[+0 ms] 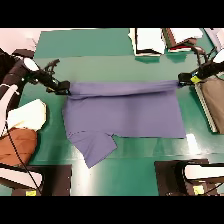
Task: Fold the shirts.
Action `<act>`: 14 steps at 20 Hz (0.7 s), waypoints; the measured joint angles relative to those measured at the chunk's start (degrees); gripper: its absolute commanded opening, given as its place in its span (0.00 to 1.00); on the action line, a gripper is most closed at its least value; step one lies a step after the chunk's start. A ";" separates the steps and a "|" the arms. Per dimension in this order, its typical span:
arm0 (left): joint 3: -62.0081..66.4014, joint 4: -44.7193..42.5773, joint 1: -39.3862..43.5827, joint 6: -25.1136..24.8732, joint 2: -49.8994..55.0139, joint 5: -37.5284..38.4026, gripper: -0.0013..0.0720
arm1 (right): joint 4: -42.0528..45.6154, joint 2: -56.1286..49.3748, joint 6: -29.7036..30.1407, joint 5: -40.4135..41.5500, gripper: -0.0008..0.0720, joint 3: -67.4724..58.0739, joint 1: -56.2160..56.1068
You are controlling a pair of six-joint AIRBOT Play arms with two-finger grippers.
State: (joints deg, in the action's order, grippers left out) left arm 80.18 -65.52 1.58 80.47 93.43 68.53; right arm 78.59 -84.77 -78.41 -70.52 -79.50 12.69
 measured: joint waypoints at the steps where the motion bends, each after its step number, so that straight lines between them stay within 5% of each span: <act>1: -0.98 0.00 0.55 0.00 0.00 -0.39 0.06 | 0.28 0.28 -0.02 0.39 0.11 1.16 -0.11; 2: -1.70 0.00 0.92 0.00 -0.02 -0.70 0.16 | 0.28 0.55 -0.09 0.57 0.43 2.05 -0.15; 3: -2.10 0.00 1.11 0.00 -0.07 -0.74 0.60 | 0.26 0.70 -0.11 0.74 0.58 2.62 -0.13; 4: -2.23 0.00 1.20 0.00 -0.09 -0.68 0.76 | -0.50 0.81 -0.22 0.81 0.58 2.86 0.11; 14: -13.16 -6.16 0.24 1.77 -19.08 3.39 0.75 | -8.76 14.10 3.69 -5.42 0.58 19.10 13.79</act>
State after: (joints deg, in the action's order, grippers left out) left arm 67.02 -71.68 1.83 82.24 74.35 71.92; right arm 69.82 -70.67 -74.72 -75.94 -60.40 26.48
